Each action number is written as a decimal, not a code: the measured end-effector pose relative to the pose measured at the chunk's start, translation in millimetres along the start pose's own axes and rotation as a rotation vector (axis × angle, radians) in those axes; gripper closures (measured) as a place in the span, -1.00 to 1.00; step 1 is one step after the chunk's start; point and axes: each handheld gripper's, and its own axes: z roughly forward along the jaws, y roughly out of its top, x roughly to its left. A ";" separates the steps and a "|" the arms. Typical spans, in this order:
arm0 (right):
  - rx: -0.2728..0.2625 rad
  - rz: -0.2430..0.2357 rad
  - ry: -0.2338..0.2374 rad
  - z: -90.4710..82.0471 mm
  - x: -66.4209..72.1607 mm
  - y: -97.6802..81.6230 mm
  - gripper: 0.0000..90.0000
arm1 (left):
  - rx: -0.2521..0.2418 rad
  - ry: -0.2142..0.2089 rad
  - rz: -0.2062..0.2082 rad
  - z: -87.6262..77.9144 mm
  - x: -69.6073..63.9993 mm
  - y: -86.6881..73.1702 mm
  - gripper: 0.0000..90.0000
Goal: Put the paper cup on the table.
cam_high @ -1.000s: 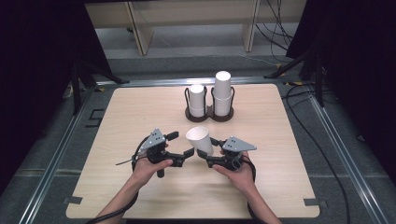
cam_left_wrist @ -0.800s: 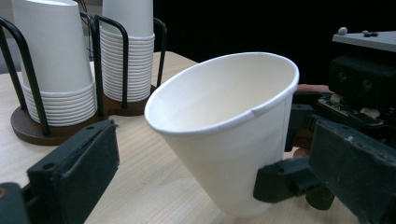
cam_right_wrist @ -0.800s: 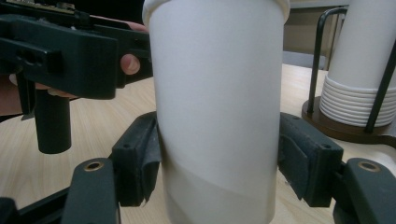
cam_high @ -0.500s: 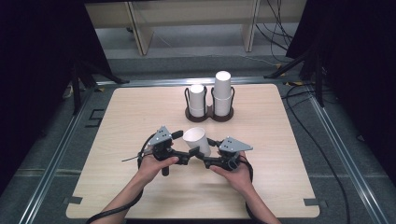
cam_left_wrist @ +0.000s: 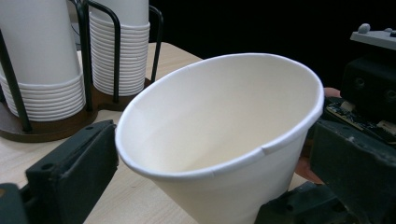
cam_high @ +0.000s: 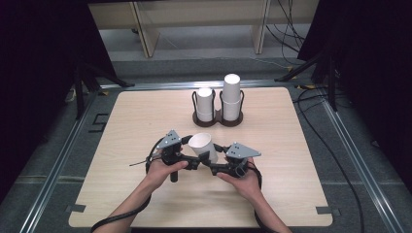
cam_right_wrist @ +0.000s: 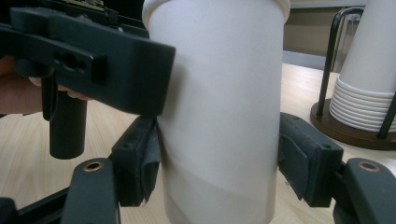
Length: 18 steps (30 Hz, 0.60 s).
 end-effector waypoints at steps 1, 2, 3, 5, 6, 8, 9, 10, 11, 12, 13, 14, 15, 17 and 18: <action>-0.001 -0.001 -0.002 0.2 0.1 0.0 -0.23 | 0.013 0.006 0.002 -0.3 -0.2 0.3 -0.95; -0.005 -0.009 -0.002 1.1 -0.6 -0.2 -0.23 | 0.012 0.005 0.003 0.3 -0.1 0.1 -0.94; -0.015 -0.024 -0.007 1.6 -0.9 -0.1 -0.23 | 0.013 0.004 0.004 0.8 -0.1 -0.2 -0.92; 0.016 -0.006 -0.010 0.4 1.6 0.1 -0.24 | 0.014 0.003 0.003 1.8 0.3 -0.8 -0.89; 0.007 -0.007 0.001 1.3 1.4 -0.3 -0.24 | 0.013 0.004 0.003 1.9 0.4 -1.0 -0.87; 0.001 -0.022 -0.011 1.5 1.3 -0.4 -0.24 | 0.005 0.015 0.001 1.2 0.6 -1.2 -0.79; 0.003 -0.012 -0.004 1.8 2.0 -0.6 -0.25 | -0.010 0.000 -0.004 1.8 1.3 -1.4 -0.74; 0.005 -0.028 -0.008 1.6 1.2 -0.4 -0.25 | -0.002 0.009 -0.006 0.6 0.8 -0.7 -0.73; 0.011 -0.036 -0.009 1.7 1.0 -0.3 -0.26 | -0.002 0.007 -0.002 0.5 0.8 -0.8 -0.71; 0.017 -0.044 -0.009 1.7 0.8 -0.3 -0.27 | 0.004 0.009 0.010 0.0 1.0 -1.1 -0.69; 0.031 -0.035 -0.018 1.7 2.0 -0.4 -0.28 | 0.004 0.009 0.024 -0.1 1.2 -1.3 -0.68; 0.031 -0.059 -0.022 2.4 1.5 -0.5 -0.29 | 0.005 0.010 0.028 -0.3 1.2 -1.6 -0.67; 0.027 -0.060 -0.017 3.3 1.5 -1.1 -0.30 | 0.006 0.009 0.031 -0.6 1.2 -1.9 -0.66; 0.033 -0.078 -0.032 3.6 1.8 -1.1 -0.32 | 0.008 0.010 0.034 -1.6 1.2 -2.3 -0.63; 0.039 -0.097 -0.035 3.4 1.1 -0.7 -0.33 | 0.009 0.012 0.037 -2.1 1.0 -2.2 -0.62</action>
